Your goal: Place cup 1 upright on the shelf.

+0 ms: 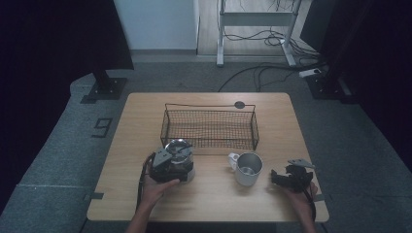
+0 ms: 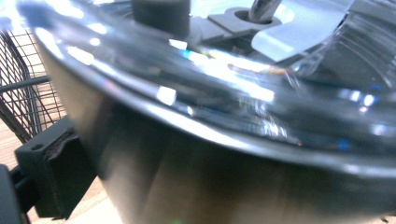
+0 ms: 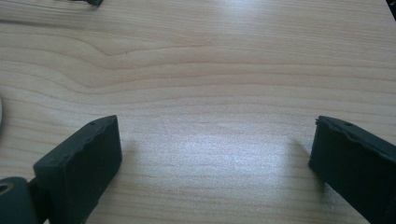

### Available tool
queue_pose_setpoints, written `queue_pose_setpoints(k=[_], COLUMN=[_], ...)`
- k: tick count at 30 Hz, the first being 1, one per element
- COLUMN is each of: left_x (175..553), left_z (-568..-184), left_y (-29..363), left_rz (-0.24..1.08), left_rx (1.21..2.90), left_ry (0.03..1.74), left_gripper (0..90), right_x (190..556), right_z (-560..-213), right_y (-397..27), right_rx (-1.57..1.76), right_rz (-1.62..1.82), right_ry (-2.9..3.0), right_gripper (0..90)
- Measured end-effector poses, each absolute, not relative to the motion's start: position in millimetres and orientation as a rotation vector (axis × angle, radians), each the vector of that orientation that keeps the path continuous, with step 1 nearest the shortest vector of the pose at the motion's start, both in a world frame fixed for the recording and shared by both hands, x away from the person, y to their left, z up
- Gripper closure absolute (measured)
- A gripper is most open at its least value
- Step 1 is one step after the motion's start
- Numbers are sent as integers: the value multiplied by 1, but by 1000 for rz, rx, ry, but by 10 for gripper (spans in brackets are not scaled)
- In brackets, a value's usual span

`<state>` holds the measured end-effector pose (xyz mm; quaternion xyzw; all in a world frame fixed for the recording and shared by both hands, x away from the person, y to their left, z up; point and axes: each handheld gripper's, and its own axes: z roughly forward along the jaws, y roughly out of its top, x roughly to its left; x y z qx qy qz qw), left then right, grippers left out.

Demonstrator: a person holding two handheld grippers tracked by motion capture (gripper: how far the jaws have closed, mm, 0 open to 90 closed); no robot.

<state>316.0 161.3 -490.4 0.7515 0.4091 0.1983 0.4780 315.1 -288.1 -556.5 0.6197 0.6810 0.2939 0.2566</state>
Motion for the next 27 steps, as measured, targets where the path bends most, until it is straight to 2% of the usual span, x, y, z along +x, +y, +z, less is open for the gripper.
queue_pose_setpoints(k=[27], left_x=[313], left_z=[-487], left_y=[171], left_rz=[503], left_rx=[1817], left_ry=[973], left_gripper=[40], right_x=[315], right_z=[-556], right_y=[-288], right_rx=[1681], right_rz=[797], right_ry=[1847], right_gripper=[19])
